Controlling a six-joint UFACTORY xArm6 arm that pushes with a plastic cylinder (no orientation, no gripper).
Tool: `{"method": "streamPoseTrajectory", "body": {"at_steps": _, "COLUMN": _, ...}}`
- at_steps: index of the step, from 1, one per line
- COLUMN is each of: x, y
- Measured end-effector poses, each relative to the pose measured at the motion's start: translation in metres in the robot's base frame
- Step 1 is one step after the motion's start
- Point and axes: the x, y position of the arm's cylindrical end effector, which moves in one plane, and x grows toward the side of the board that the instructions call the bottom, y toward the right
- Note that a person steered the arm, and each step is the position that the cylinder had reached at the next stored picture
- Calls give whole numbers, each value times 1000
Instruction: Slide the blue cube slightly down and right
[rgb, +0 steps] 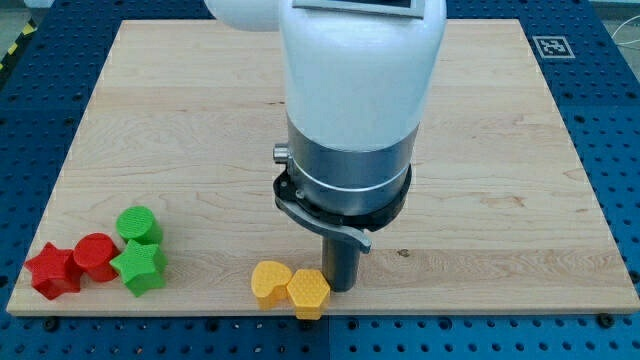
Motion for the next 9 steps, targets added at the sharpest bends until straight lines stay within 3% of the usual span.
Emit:
{"method": "streamPoseTrajectory", "body": {"at_steps": 1, "x": -19, "y": 2}}
{"method": "streamPoseTrajectory", "body": {"at_steps": 3, "x": -160, "y": 8}}
{"method": "streamPoseTrajectory", "body": {"at_steps": 4, "x": -212, "y": 7}}
{"method": "streamPoseTrajectory", "body": {"at_steps": 5, "x": -222, "y": -7}}
{"method": "streamPoseTrajectory", "body": {"at_steps": 8, "x": -405, "y": -43}}
{"method": "streamPoseTrajectory", "body": {"at_steps": 9, "x": -409, "y": -41}}
